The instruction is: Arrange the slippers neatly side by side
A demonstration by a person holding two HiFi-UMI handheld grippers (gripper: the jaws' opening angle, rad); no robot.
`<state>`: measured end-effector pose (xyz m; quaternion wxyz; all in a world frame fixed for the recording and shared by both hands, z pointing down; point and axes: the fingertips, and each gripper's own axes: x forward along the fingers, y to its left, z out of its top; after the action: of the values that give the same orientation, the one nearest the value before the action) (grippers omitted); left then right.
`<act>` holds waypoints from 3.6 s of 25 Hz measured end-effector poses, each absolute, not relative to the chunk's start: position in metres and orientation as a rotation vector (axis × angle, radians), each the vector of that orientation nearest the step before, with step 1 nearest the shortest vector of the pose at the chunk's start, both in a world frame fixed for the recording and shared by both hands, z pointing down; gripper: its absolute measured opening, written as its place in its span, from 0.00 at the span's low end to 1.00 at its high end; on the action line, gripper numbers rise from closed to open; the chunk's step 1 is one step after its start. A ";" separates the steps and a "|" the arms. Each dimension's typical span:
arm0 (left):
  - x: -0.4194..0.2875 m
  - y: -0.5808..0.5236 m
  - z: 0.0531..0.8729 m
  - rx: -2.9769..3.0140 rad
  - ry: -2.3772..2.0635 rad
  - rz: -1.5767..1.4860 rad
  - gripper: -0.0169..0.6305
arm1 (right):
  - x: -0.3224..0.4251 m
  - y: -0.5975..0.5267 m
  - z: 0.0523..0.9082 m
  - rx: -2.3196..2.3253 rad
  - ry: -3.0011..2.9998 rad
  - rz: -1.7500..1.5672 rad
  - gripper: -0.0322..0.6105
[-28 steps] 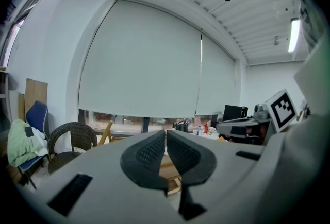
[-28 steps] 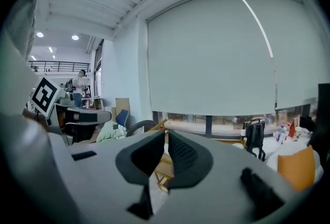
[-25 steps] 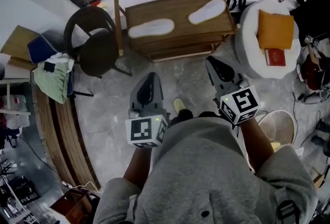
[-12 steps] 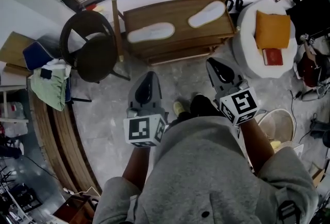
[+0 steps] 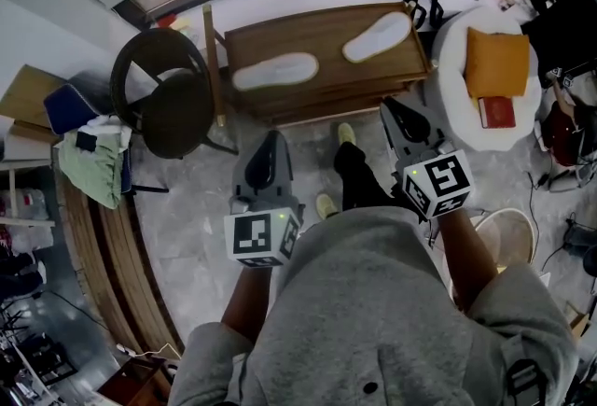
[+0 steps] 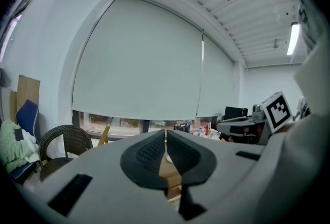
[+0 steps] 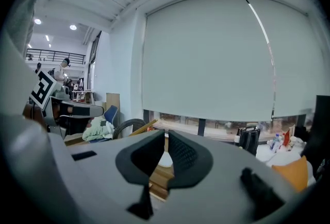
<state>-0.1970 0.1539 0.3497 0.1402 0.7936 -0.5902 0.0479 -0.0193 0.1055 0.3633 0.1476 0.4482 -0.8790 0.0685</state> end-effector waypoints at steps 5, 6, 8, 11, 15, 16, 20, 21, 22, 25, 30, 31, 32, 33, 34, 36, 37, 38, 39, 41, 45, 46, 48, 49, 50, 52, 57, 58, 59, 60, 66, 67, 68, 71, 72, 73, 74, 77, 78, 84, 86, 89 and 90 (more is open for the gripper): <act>-0.195 0.111 0.354 2.268 -1.725 0.190 0.06 | -0.018 0.062 0.371 1.266 -2.544 0.231 0.11; -0.195 0.101 0.358 2.259 -1.729 0.204 0.06 | -0.018 0.052 0.373 1.260 -2.547 0.235 0.11; -0.192 0.080 0.363 2.251 -1.731 0.233 0.06 | -0.019 0.032 0.378 1.248 -2.550 0.250 0.11; -0.189 0.050 0.372 2.249 -1.721 0.279 0.06 | -0.017 0.002 0.385 1.228 -2.552 0.283 0.11; -0.188 0.008 0.385 2.230 -1.741 0.330 0.06 | -0.016 -0.040 0.393 1.176 -2.559 0.289 0.11; -0.188 0.000 0.388 2.231 -1.748 0.344 0.06 | -0.016 -0.049 0.394 1.162 -2.561 0.283 0.11; -0.191 -0.030 0.408 2.225 -1.772 0.451 0.06 | -0.015 -0.081 0.394 1.138 -2.570 0.296 0.11; -0.192 -0.036 0.414 2.215 -1.773 0.481 0.06 | -0.014 -0.089 0.394 1.135 -2.571 0.300 0.11; -0.194 -0.043 0.419 2.205 -1.775 0.505 0.06 | -0.013 -0.097 0.394 1.131 -2.573 0.301 0.11; -0.196 -0.058 0.434 2.186 -1.784 0.561 0.06 | -0.008 -0.118 0.399 1.121 -2.575 0.297 0.11; -0.198 -0.073 0.466 2.173 -1.752 0.717 0.06 | -0.001 -0.141 0.409 1.099 -2.576 0.335 0.11; -0.198 -0.076 0.474 2.173 -1.733 0.758 0.06 | 0.000 -0.146 0.410 1.091 -2.577 0.342 0.11; -0.196 -0.078 0.482 2.174 -1.709 0.797 0.06 | 0.002 -0.150 0.411 1.083 -2.577 0.349 0.11; -0.195 -0.080 0.490 2.173 -1.686 0.832 0.07 | 0.003 -0.154 0.413 1.076 -2.576 0.354 0.11; -0.195 -0.081 0.499 2.170 -1.667 0.866 0.08 | 0.004 -0.157 0.415 1.068 -2.576 0.358 0.11; -0.199 -0.083 0.517 2.158 -1.629 0.950 0.17 | 0.002 -0.164 0.418 1.053 -2.580 0.361 0.11; -0.200 -0.082 0.527 2.150 -1.603 0.996 0.23 | 0.002 -0.167 0.419 1.045 -2.583 0.361 0.11; -0.201 -0.081 0.538 2.141 -1.573 1.035 0.26 | 0.002 -0.170 0.421 1.038 -2.585 0.362 0.11; -0.201 -0.081 0.548 2.131 -1.545 1.067 0.27 | 0.002 -0.173 0.422 1.032 -2.587 0.362 0.11; -0.204 -0.079 0.569 2.109 -1.498 1.130 0.29 | 0.004 -0.178 0.424 1.024 -2.590 0.362 0.11; -0.209 -0.076 0.613 2.059 -1.389 1.308 0.34 | 0.010 -0.188 0.427 1.017 -2.589 0.361 0.11; -0.210 -0.076 0.622 2.050 -1.363 1.357 0.35 | 0.013 -0.190 0.429 1.018 -2.586 0.360 0.11; -0.215 -0.076 0.638 2.038 -1.322 1.450 0.36 | 0.017 -0.193 0.430 1.024 -2.581 0.359 0.11; -0.217 -0.077 0.644 2.038 -1.310 1.491 0.36 | 0.018 -0.194 0.431 1.026 -2.580 0.361 0.11; -0.220 -0.078 0.648 2.043 -1.303 1.528 0.36 | 0.020 -0.194 0.431 1.027 -2.578 0.364 0.11; -0.222 -0.082 0.654 2.062 -1.294 1.602 0.36 | 0.025 -0.197 0.433 1.030 -2.568 0.367 0.11; -0.221 -0.090 0.671 2.101 -1.204 1.775 0.36 | 0.036 -0.202 0.438 1.044 -2.546 0.378 0.11; -0.220 -0.090 0.674 2.113 -1.175 1.807 0.36 | 0.037 -0.201 0.439 1.046 -2.543 0.379 0.11; -0.219 -0.090 0.676 2.128 -1.149 1.837 0.36 | 0.037 -0.201 0.439 1.048 -2.541 0.380 0.11; -0.218 -0.090 0.679 2.140 -1.129 1.863 0.36 | 0.038 -0.200 0.440 1.049 -2.539 0.380 0.11; -0.221 -0.091 0.688 2.127 -1.075 1.911 0.20 | 0.044 -0.202 0.442 1.054 -2.526 0.378 0.11; -0.222 -0.093 0.688 2.120 -1.080 1.916 0.18 | 0.045 -0.203 0.443 1.053 -2.525 0.378 0.11; -0.223 -0.094 0.688 2.114 -1.087 1.917 0.15 | 0.045 -0.204 0.443 1.052 -2.526 0.377 0.11; -0.226 -0.099 0.684 2.067 -1.140 1.881 0.10 | 0.042 -0.208 0.442 1.047 -2.534 0.371 0.11; -0.226 -0.101 0.682 2.045 -1.167 1.848 0.09 | 0.041 -0.209 0.442 1.044 -2.539 0.369 0.11; -0.226 -0.103 0.679 2.021 -1.195 1.808 0.09 | 0.040 -0.211 0.441 1.042 -2.544 0.368 0.11; -0.226 -0.106 0.677 1.997 -1.221 1.764 0.08 | 0.039 -0.212 0.441 1.040 -2.549 0.367 0.11; -0.224 -0.110 0.674 1.909 -1.280 1.620 0.08 | 0.037 -0.213 0.439 1.039 -2.563 0.369 0.11; -0.224 -0.112 0.672 1.875 -1.303 1.566 0.08 | 0.037 -0.213 0.439 1.038 -2.566 0.371 0.11; -0.218 -0.127 0.654 1.663 -1.444 1.208 0.08 | 0.041 -0.216 0.442 1.047 -2.568 0.386 0.11; -0.218 -0.133 0.652 1.591 -1.466 1.118 0.08 | 0.042 -0.216 0.443 1.054 -2.566 0.391 0.11; -0.221 -0.139 0.650 1.459 -1.500 1.016 0.08 | 0.044 -0.216 0.444 1.061 -2.563 0.400 0.11; -0.222 -0.139 0.651 1.406 -1.505 0.989 0.08 | 0.045 -0.216 0.444 1.061 -2.562 0.401 0.11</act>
<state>-0.2216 -0.1386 0.6506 0.4155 0.5598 -0.5992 0.3937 0.0445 -0.2165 0.4443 0.1691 0.3732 -0.9012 0.1412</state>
